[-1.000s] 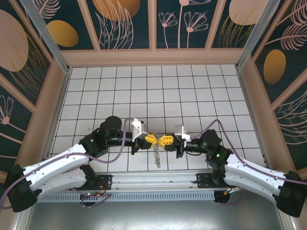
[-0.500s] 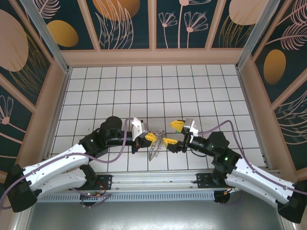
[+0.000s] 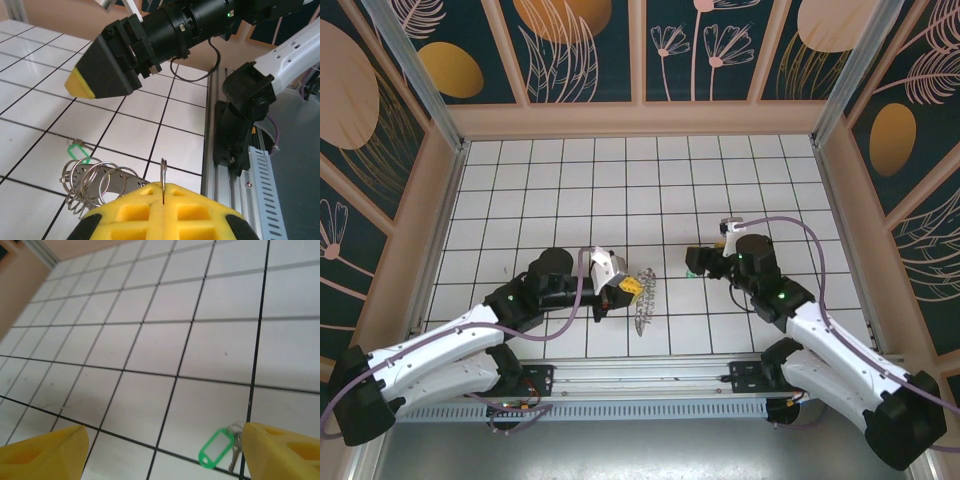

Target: Put the keys on the keyring

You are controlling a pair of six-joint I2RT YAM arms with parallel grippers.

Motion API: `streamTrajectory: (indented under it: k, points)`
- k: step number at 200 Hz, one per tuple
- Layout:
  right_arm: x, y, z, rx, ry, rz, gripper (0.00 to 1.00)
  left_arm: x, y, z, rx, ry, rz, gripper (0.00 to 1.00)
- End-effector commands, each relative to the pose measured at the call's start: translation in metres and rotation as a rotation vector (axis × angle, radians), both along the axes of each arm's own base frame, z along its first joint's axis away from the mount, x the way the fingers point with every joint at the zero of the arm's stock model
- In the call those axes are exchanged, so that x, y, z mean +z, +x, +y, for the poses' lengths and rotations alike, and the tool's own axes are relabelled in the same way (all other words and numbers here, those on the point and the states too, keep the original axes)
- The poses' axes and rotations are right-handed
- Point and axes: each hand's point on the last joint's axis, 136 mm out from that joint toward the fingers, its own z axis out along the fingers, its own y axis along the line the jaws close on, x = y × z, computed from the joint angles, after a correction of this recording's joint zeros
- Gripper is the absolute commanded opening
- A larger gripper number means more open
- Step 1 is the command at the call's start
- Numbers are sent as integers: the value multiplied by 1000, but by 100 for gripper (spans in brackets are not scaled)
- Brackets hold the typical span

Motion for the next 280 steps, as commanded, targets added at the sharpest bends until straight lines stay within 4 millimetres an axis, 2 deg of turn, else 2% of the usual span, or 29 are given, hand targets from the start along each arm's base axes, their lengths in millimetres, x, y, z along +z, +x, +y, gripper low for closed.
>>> streamTrajectory:
  k: [1,27,47,50,58,102,163,193,237,280]
  points:
    - [-13,4,1,-22,12,80,78,16,7,1,57,-83,-7,0]
    - [-37,6,0,-40,-26,152,75,10,9,4,90,-97,19,0]
    - [-48,6,-1,-48,-49,191,74,7,8,6,98,-115,25,0]
    - [-49,11,-8,-74,-52,196,74,6,8,7,98,-115,25,0]
    - [-54,13,-11,-86,-67,210,73,6,8,7,101,-119,23,0]
    - [-75,23,-17,-102,-157,286,69,6,5,10,99,-179,3,0]
    - [-97,47,-6,-69,-182,354,67,4,1,14,92,-212,-14,0]
    - [-104,44,4,-43,-148,385,65,9,0,16,91,-232,-28,0]
    - [-114,31,15,-18,-119,401,63,6,1,14,89,-222,-22,0]
    - [-127,26,15,-27,-163,410,62,9,2,14,93,-226,-23,0]
